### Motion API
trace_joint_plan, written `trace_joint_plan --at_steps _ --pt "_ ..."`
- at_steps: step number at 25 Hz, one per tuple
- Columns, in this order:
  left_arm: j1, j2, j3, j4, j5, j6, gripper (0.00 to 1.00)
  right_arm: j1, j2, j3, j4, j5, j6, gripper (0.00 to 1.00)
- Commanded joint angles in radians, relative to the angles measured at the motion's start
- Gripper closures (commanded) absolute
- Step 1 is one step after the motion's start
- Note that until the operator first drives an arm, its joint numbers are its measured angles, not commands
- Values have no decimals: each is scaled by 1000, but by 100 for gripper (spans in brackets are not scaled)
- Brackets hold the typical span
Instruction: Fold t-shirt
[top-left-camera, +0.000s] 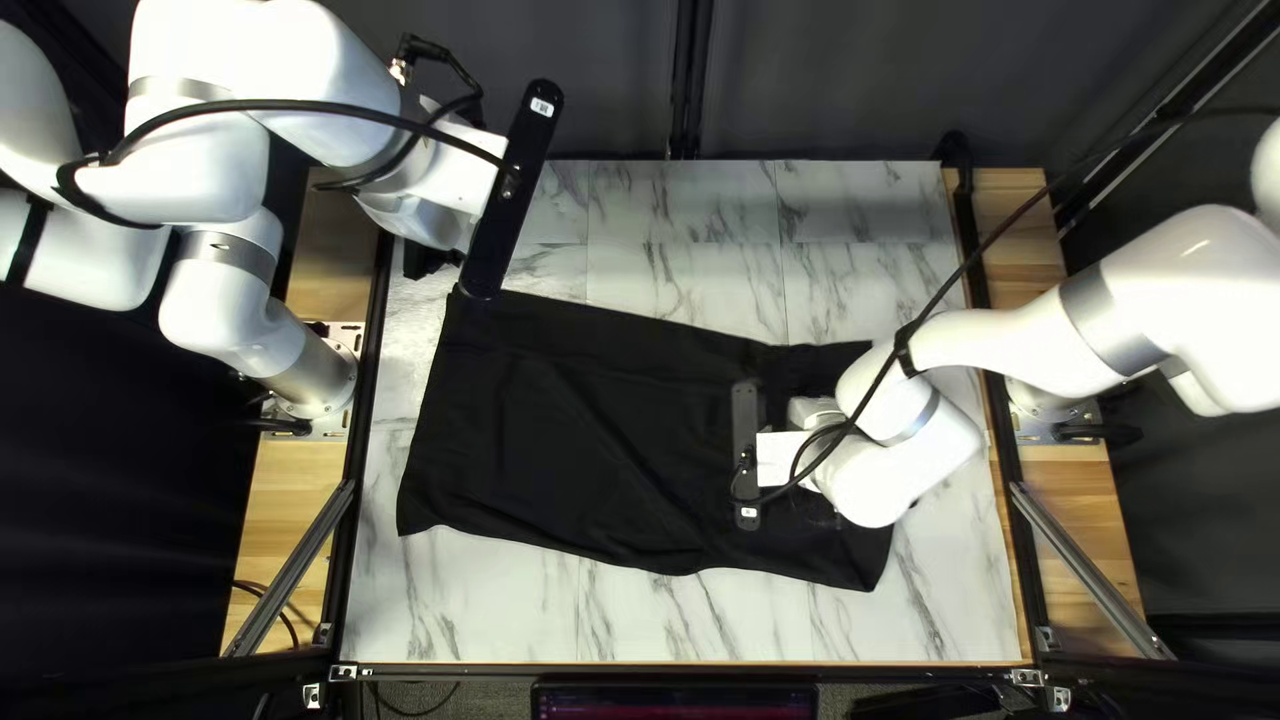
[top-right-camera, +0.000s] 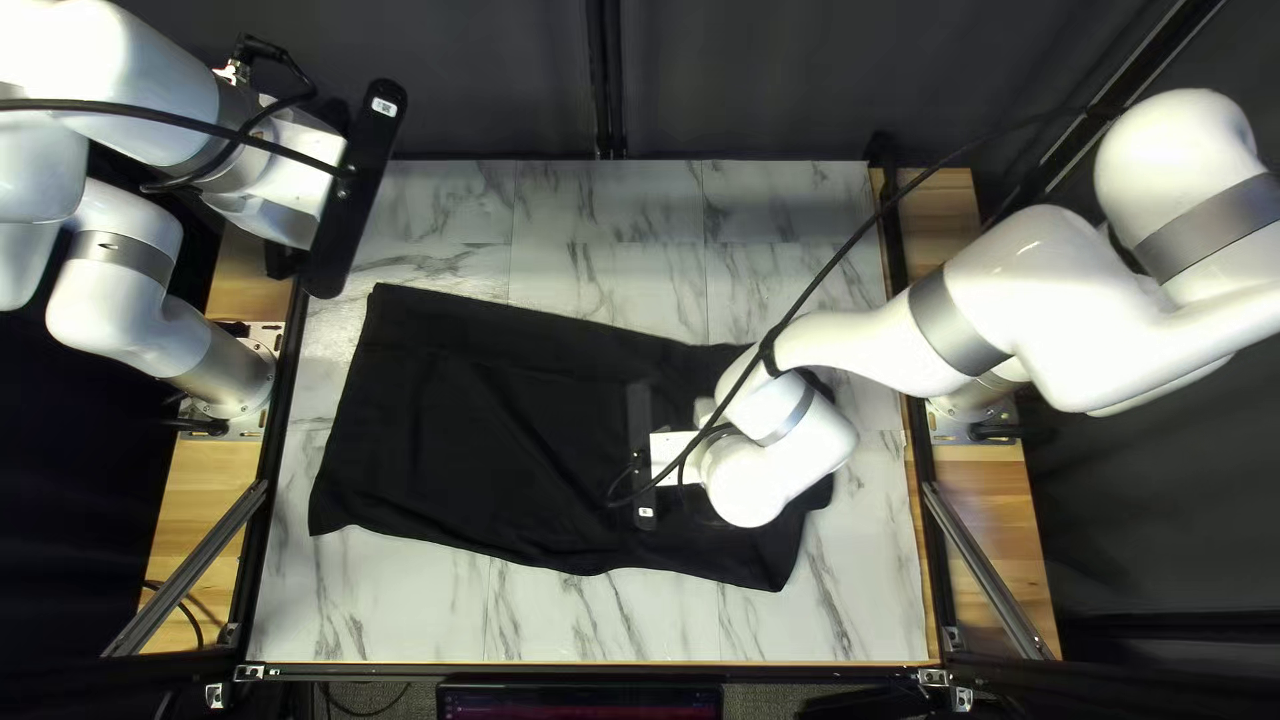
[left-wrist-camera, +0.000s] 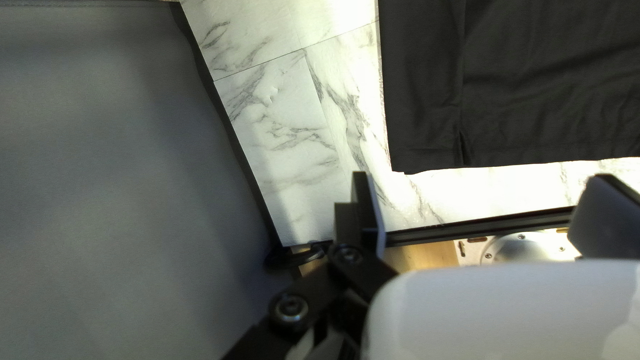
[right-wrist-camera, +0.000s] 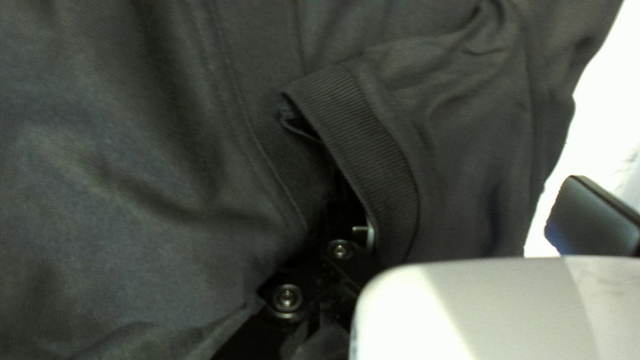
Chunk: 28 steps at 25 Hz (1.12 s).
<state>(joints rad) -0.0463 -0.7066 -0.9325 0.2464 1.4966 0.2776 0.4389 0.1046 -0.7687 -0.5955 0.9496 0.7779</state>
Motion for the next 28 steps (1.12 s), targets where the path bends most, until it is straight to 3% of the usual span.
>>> trace_joint_plan --at_steps 1,13,23,28 --pt "0 0 0 0 0 0 0 4 -12 4 4 19 2 0" --pt "0 0 0 0 0 0 0 -24 -14 5 -13 24 -19 0" --pt "0 0 0 0 0 0 0 -107 -87 37 -36 43 -104 0" --pt "0 0 0 0 0 0 0 -164 -161 91 -60 39 -145 0"
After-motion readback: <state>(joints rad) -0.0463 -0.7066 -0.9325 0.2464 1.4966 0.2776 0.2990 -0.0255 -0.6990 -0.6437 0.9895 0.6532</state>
